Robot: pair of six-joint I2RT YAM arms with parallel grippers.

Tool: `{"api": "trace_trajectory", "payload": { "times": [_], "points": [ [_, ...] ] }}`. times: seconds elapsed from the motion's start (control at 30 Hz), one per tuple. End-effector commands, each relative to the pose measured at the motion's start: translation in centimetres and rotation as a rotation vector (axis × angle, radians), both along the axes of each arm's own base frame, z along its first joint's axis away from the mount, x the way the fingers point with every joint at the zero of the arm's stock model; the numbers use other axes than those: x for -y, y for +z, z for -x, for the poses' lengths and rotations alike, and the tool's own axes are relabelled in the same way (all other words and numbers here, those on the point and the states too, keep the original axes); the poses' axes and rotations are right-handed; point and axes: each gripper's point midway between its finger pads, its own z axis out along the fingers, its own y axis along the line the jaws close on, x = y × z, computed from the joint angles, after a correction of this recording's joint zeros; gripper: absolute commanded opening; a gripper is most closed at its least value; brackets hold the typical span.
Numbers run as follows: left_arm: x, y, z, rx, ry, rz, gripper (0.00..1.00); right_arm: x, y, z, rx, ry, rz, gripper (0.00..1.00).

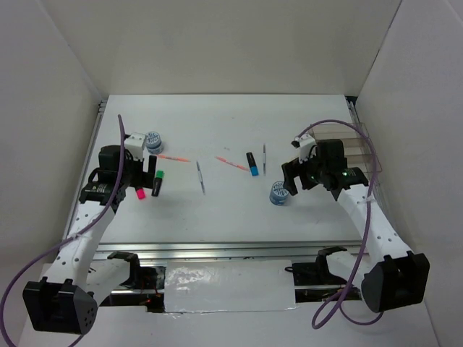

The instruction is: Sort the stationery into containers

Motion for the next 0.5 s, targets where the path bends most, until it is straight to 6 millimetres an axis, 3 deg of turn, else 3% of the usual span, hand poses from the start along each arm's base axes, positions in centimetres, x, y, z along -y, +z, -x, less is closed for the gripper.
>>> {"api": "trace_trajectory", "payload": {
  "times": [0.0,0.33,0.47],
  "points": [
    [0.6,0.6,-0.4,0.009,-0.020,0.023,0.99,-1.0,0.8,-0.4,-0.007,0.017,0.008,1.00],
    [1.7,0.4,-0.3,-0.002,-0.089,0.042,0.99,-3.5,-3.1,-1.8,-0.110,0.029,0.112,1.00],
    [1.8,0.3,-0.3,-0.007,-0.094,0.042,0.99,-4.1,-5.6,-2.4,-0.189,0.035,0.144,1.00]
  ]
}}
